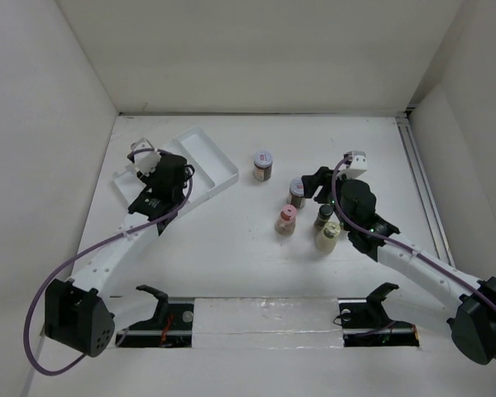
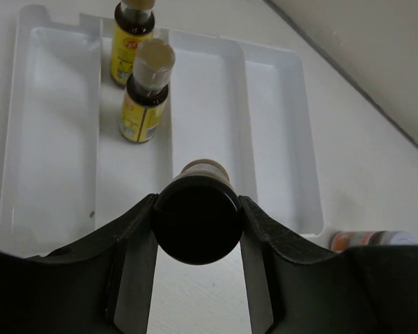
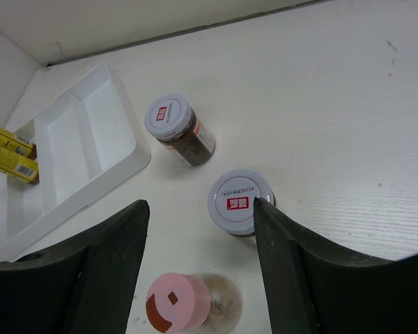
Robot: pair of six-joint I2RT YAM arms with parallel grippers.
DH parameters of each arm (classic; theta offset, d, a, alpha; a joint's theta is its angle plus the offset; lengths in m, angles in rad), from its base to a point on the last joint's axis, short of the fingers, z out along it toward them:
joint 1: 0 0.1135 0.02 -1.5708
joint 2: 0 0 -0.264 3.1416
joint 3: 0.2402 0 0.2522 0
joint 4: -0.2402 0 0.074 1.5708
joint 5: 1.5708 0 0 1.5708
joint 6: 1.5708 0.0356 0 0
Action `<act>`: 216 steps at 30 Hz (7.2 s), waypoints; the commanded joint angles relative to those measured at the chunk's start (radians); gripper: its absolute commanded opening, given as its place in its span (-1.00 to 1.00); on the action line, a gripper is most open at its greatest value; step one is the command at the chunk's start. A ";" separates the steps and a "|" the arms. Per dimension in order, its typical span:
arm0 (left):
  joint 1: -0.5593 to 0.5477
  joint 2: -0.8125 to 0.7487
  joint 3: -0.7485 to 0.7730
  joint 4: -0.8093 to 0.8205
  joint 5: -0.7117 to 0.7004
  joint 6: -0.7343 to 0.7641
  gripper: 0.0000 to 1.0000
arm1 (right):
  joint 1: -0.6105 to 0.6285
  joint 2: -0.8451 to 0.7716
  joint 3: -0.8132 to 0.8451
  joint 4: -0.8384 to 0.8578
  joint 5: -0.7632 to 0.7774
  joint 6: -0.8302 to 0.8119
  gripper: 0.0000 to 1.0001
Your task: Organize the condiment bottles
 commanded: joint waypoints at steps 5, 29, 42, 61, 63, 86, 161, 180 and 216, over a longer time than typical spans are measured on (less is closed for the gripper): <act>0.019 0.065 -0.059 -0.041 -0.095 -0.107 -0.38 | 0.010 -0.009 0.045 0.044 -0.013 0.000 0.35; 0.155 0.257 -0.047 0.007 0.066 -0.048 0.17 | 0.010 -0.009 0.036 0.044 -0.013 0.000 0.35; 0.007 0.080 0.117 -0.013 -0.025 0.101 0.47 | 0.010 -0.009 0.036 0.044 0.002 0.000 0.35; -0.309 0.864 0.765 -0.052 0.274 0.339 0.58 | 0.001 -0.049 0.016 0.035 0.065 0.018 0.72; -0.309 0.916 0.841 -0.084 0.274 0.339 0.61 | -0.008 -0.049 0.016 0.035 0.065 0.018 0.76; -0.091 0.733 0.797 0.057 0.262 0.324 -0.36 | -0.008 -0.031 0.026 0.035 0.002 0.018 0.74; -0.504 0.906 0.733 0.071 0.469 0.590 0.73 | -0.008 -0.476 -0.170 0.025 0.385 0.153 0.83; -0.316 0.664 0.649 0.246 0.402 0.477 -0.15 | -0.008 -0.398 -0.151 0.035 0.309 0.135 0.78; -0.046 0.616 0.435 0.309 0.236 0.296 0.79 | -0.008 -0.184 -0.089 0.090 0.154 0.084 0.80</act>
